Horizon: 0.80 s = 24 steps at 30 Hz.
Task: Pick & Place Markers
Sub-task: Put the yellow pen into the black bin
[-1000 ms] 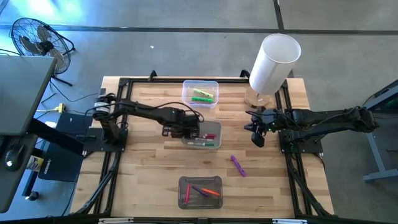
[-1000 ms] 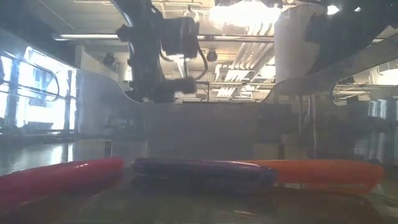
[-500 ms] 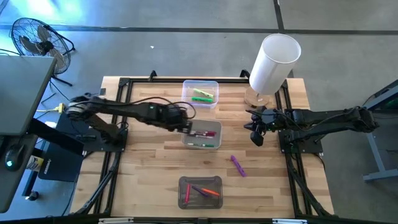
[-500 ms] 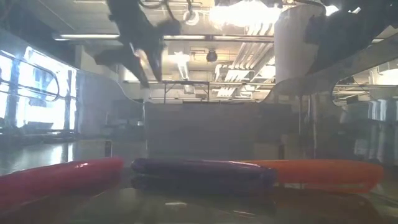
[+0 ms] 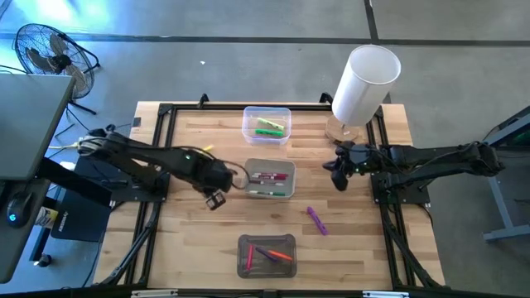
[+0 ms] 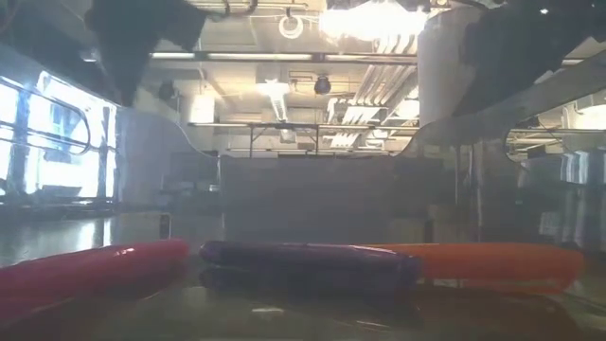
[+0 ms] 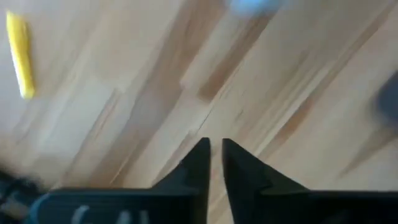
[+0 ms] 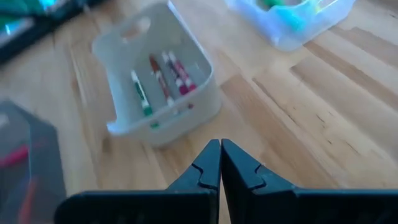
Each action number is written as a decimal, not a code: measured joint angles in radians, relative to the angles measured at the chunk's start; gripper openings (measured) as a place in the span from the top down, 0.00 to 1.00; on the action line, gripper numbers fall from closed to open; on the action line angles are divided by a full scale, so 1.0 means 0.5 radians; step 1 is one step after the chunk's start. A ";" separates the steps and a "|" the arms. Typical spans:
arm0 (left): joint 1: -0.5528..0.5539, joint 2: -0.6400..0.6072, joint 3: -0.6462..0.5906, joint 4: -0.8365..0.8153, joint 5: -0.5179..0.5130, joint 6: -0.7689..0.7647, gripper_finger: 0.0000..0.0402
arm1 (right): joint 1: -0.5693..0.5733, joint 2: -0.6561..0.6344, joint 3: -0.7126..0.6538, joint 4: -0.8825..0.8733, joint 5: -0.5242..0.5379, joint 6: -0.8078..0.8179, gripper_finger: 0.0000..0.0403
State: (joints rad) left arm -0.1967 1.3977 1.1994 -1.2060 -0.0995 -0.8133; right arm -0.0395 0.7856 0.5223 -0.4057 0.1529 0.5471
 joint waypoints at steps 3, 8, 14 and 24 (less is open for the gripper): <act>-0.055 0.097 -0.009 -0.023 -0.027 0.114 0.98 | 0.015 0.001 0.000 0.081 0.083 0.112 1.00; -0.166 0.088 -0.127 0.251 -0.180 0.366 0.99 | 0.099 0.002 0.000 0.201 0.304 0.170 1.00; -0.146 -0.326 -0.575 0.594 -0.215 0.431 1.00 | 0.246 0.003 0.000 0.285 0.484 0.354 1.00; 0.323 -1.108 -1.016 0.706 -0.666 0.308 1.00 | 0.460 0.216 -0.002 0.333 0.685 0.601 1.00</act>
State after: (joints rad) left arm -0.0351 0.8437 0.6913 -0.8530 -0.4327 -0.6593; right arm 0.1906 0.8936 0.5213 -0.2389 0.4954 0.8479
